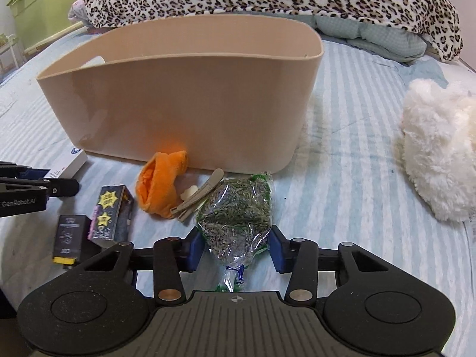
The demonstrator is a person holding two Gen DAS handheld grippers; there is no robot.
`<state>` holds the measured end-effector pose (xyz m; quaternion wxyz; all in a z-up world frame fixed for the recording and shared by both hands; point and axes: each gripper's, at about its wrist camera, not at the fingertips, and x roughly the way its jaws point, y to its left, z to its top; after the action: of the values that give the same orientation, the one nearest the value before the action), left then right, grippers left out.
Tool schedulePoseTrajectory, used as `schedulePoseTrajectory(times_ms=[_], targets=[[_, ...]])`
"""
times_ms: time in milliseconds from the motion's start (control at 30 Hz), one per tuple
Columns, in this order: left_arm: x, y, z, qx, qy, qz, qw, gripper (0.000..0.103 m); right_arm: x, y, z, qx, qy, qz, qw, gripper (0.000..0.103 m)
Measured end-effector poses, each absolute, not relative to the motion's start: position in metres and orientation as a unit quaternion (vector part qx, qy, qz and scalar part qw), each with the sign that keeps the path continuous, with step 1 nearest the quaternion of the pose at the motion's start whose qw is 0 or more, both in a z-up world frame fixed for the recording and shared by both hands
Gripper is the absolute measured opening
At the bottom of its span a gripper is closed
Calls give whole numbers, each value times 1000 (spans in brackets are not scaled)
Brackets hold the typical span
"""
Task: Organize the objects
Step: 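Grasp the white medicine box with left tool while right tool grasps the green herb bag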
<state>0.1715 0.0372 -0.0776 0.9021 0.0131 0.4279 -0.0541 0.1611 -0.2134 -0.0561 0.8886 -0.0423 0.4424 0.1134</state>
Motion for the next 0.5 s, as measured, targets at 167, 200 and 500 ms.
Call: schedulePoseTrajectory(times_ms=[167,200,500], targets=[[161,44,-61,-1,428,-51,902,32,152,-220,-39,-29,428,114,896,42],[159,46,-57,-7,426,-52,903,32,152,-222,-36,-28,425,114,898,42],[136,46,-1,-7,370,-62,927,32,142,-229,14,-15,373,117,920,42]])
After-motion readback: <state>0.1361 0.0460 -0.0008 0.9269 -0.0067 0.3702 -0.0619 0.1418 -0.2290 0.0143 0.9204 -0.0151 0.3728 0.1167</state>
